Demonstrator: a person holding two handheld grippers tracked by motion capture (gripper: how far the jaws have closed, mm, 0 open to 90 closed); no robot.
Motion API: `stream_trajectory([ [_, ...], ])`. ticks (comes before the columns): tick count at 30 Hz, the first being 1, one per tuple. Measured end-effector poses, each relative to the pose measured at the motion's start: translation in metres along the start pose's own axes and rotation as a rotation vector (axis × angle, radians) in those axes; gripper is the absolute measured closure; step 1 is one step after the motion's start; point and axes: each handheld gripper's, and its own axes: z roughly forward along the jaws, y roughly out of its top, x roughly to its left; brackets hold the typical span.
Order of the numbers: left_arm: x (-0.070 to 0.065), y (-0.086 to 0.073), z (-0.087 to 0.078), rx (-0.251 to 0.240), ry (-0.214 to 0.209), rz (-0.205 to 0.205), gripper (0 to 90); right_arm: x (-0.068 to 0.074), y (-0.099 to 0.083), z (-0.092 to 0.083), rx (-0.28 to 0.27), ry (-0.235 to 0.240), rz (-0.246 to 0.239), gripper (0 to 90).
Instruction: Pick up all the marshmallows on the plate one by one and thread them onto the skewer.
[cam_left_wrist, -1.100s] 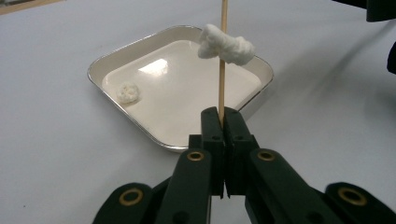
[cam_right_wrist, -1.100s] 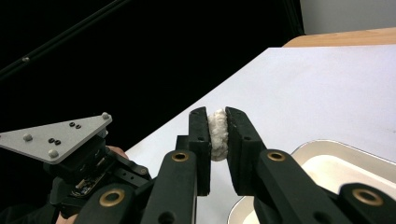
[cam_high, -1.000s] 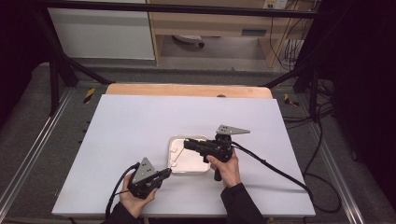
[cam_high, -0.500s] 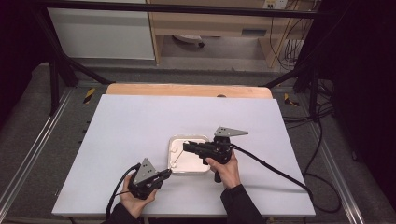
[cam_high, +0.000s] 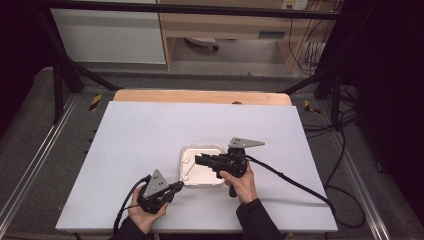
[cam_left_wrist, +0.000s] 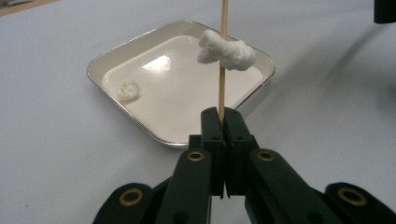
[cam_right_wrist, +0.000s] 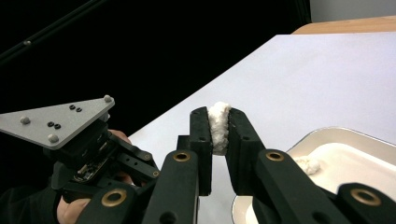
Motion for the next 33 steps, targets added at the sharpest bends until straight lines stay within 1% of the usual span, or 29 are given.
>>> stream_trajectory([
  [10, 0.0002, -0.0002, 0.0006, 0.007, 0.007, 0.011, 88.8, -0.0001, -0.0027, 0.0016, 0.014, 0.003, 0.003, 82.6],
  [17, -0.0004, 0.0009, 0.0000, 0.012, -0.003, 0.020, 88.9, 0.0000, -0.0034, 0.0022, 0.017, 0.012, 0.009, 82.7],
  [19, -0.0009, 0.0008, 0.0004, 0.017, -0.002, 0.025, 88.9, 0.0002, -0.0037, 0.0021, 0.025, 0.011, 0.008, 82.6],
  [29, -0.0001, 0.0015, 0.0008, 0.024, -0.009, 0.012, 89.0, 0.0005, -0.0052, 0.0025, 0.033, 0.014, 0.001, 82.8],
  [33, 0.0005, 0.0009, 0.0013, 0.030, -0.007, 0.014, 89.0, -0.0002, -0.0066, 0.0035, 0.041, 0.012, 0.002, 82.8],
])
